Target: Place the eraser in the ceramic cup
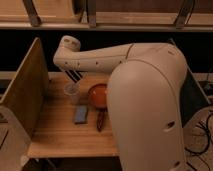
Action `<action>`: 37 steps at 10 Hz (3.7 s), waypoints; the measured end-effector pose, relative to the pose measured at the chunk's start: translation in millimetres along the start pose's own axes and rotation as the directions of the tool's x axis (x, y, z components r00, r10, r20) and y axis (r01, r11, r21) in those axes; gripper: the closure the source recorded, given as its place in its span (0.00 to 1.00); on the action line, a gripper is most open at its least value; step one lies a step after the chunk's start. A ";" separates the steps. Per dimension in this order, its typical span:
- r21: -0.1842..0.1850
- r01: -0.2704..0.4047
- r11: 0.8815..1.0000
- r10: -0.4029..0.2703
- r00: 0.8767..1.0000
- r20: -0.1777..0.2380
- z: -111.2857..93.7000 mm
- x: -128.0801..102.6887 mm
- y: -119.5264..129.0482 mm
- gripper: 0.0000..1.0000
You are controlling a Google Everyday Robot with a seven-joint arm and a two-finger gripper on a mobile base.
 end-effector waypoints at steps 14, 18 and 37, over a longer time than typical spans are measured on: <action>-0.150 -0.109 0.983 0.119 0.991 0.066 58.9 16.6 37.6 1.00; -0.186 -0.127 0.974 0.141 0.988 0.062 61.4 29.0 48.2 1.00; -0.203 -0.120 0.972 0.133 0.990 0.050 62.3 35.8 55.3 0.20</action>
